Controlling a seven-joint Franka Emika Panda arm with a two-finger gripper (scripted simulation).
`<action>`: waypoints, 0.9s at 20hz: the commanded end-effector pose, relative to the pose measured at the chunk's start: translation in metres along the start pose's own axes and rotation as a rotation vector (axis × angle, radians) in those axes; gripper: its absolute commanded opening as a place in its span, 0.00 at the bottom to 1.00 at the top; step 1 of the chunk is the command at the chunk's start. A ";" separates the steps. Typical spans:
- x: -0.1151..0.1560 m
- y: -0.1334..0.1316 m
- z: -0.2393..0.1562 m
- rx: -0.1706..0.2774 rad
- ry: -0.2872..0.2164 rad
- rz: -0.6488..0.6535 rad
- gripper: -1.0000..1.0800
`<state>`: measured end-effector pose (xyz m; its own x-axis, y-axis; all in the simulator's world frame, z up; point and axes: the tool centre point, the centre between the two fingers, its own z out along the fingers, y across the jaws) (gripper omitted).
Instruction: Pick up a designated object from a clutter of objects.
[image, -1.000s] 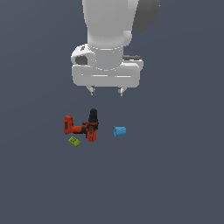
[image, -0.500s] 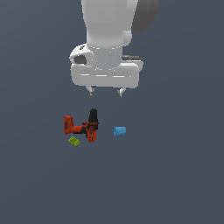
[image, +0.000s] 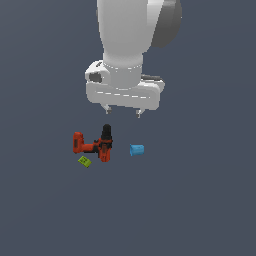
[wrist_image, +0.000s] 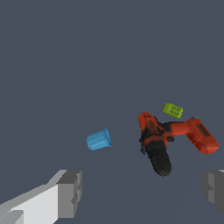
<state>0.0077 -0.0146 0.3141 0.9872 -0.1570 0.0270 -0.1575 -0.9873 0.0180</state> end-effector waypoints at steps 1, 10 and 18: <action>0.001 -0.003 0.009 0.002 -0.001 0.043 0.96; 0.002 -0.016 0.050 0.008 -0.008 0.248 0.96; -0.001 -0.027 0.087 0.012 -0.014 0.439 0.96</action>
<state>0.0134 0.0086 0.2340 0.8473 -0.5309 0.0168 -0.5310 -0.8474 -0.0024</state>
